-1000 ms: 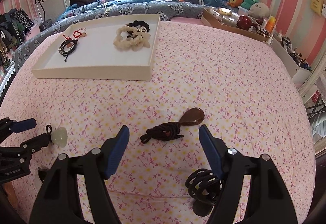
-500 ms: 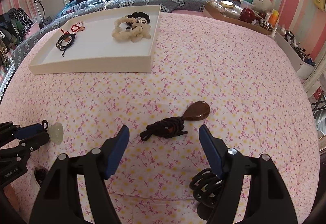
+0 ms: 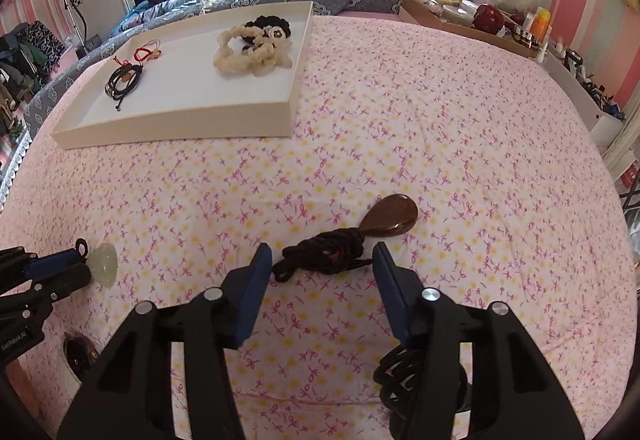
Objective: Organize jewelry
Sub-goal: 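Close left gripper on the black jade-bead charm while right gripper closes on brown wooden pendant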
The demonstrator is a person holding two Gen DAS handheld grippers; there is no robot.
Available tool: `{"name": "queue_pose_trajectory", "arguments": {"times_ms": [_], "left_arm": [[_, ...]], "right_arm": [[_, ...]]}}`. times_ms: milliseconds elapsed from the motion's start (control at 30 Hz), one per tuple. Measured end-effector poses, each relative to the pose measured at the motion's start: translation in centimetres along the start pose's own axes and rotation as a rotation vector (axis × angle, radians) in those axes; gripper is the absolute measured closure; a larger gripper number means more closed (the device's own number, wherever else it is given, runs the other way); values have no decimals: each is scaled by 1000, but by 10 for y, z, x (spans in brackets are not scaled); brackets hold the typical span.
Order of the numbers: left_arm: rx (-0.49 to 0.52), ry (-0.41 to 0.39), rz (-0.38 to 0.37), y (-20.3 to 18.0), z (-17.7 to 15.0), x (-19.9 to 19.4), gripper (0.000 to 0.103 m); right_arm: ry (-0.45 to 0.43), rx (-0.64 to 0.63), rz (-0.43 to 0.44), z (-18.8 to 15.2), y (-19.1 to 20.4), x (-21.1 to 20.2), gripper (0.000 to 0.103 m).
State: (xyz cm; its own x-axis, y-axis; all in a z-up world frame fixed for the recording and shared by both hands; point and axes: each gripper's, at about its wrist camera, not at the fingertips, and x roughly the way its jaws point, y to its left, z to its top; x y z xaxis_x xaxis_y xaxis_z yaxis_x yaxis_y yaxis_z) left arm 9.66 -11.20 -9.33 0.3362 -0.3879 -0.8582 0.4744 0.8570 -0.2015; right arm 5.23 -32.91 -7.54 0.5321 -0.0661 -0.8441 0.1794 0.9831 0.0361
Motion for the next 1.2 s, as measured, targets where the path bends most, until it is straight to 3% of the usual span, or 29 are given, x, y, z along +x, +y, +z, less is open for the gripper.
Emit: {"name": "queue_pose_trajectory", "arguments": {"times_ms": [200,233,267,300,600,633,667,733,1033,1067,1133,1200], "left_arm": [[-6,0,-8,4,1,-1,82],[-7,-1,-7,5,1,-2,82],[-7,-1,-7,5,1,-2,82],[-9,-2,-6,6,1,-2,82],[-12,-1,-3,6,1,-3,82],[-13,0,-4,6,1,-3,82],[-14,1,-4,6,1,-3,82],[-16,1,-4,6,2,-3,82],[-21,2,-5,7,1,-2,82],[-21,1,-5,7,1,-2,82],[-20,0,-5,7,1,-2,82],[-18,-1,-4,7,1,-1,82]], "right_arm": [[-5,4,17,0,-1,-2,70],[-1,6,28,0,-1,-2,85],[0,7,31,0,-1,-2,93],[-1,3,28,0,0,-1,93],[9,35,55,0,-6,0,92],[5,42,53,0,-7,-1,85],[-3,46,48,1,-8,-2,61],[-28,56,32,2,-8,-7,30],[-3,76,-10,16,-7,7,33],[4,75,-11,16,-6,10,38],[16,86,-6,16,-8,17,61],[3,95,-4,14,-12,15,61]]}}
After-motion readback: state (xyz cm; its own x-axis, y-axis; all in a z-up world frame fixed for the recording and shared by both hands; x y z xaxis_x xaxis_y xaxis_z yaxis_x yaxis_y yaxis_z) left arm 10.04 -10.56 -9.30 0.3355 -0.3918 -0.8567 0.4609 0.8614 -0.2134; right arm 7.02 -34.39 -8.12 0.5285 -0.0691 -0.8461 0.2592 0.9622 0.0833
